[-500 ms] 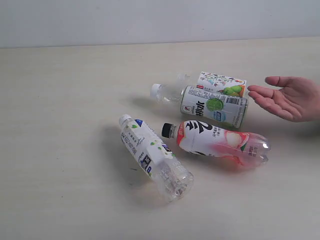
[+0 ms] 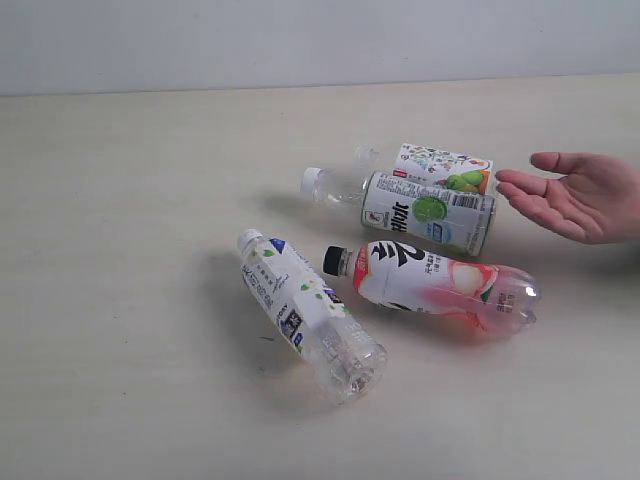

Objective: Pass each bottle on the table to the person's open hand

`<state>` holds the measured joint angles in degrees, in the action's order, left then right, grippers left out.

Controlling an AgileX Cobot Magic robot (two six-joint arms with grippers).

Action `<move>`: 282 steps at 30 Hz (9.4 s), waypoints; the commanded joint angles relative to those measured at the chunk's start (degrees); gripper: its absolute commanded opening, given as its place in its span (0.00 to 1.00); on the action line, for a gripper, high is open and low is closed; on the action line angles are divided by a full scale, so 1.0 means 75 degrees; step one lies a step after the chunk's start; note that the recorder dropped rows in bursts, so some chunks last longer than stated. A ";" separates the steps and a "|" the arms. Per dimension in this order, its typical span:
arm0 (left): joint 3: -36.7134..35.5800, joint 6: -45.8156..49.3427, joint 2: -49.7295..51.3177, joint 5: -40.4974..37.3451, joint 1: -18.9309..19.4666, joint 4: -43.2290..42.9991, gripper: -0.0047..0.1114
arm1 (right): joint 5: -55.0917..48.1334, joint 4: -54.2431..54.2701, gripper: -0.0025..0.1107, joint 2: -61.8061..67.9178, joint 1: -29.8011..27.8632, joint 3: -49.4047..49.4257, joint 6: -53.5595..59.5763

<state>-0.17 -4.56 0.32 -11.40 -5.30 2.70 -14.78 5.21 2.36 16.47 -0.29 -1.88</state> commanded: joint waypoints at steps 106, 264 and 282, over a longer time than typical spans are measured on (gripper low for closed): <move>1.0605 0.4142 1.3472 -0.5002 -0.7155 -0.1302 0.04 | 0.0086 -0.0030 0.02 -0.0046 -0.0016 0.0039 0.0032; 0.4781 0.0608 0.8517 0.0760 -0.5695 0.0890 0.04 | 0.0086 -0.0030 0.02 -0.0046 -0.0016 0.0039 0.0027; 0.4632 0.0772 0.8352 0.1052 -0.5695 0.0890 0.04 | 0.0086 -0.0030 0.02 -0.0046 -0.0016 0.0039 0.0017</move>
<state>34.85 1.04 63.36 -4.25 -48.16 9.41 -14.78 5.21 2.36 16.47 -0.29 -1.88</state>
